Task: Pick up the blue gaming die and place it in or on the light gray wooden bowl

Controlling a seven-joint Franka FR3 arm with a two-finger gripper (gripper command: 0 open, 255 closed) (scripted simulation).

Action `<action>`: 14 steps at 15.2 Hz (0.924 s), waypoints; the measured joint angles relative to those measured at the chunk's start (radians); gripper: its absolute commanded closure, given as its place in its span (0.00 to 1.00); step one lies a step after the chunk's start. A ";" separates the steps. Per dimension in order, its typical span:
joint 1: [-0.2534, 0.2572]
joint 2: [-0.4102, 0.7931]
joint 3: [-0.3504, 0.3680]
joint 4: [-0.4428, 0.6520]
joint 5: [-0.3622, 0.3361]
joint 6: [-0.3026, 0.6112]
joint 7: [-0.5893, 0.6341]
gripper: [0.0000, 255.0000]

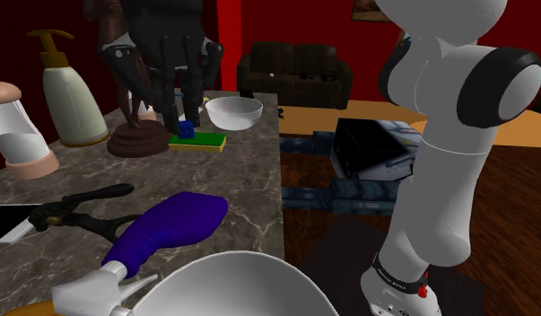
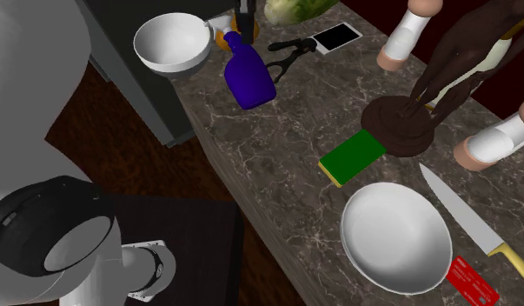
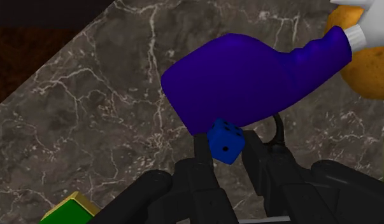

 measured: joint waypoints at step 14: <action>0.303 0.103 0.159 0.138 -0.099 -0.074 0.399 1.00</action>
